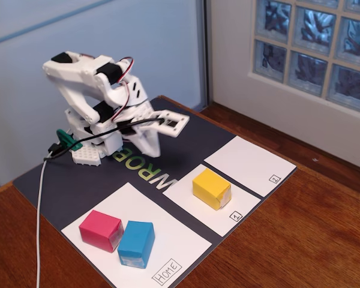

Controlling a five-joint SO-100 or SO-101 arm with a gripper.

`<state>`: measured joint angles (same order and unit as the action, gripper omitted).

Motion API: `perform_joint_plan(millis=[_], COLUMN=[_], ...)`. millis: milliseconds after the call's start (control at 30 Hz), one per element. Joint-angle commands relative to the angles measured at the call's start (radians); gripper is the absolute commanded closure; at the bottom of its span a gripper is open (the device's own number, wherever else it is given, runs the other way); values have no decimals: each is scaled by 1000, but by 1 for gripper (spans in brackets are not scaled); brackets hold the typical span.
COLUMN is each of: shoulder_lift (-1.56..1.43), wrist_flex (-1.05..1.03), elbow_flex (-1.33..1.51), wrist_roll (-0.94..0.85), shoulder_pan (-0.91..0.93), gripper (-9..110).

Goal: Move box yellow to zone 1

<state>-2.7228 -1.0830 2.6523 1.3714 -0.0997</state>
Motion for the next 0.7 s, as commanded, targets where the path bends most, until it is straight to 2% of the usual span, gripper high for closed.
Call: perform_joint_plan(millis=[0, 200, 467, 667], shoulder_lift=[-120, -276, -495, -580], wrist_flex=[-26, -66, -209, -337], elbow_flex=[81, 229, 387, 387], wrist_roll=[-20, -25, -21, 0], shoulder_pan=[32, 100, 100, 72], gripper=[102, 102, 102, 102])
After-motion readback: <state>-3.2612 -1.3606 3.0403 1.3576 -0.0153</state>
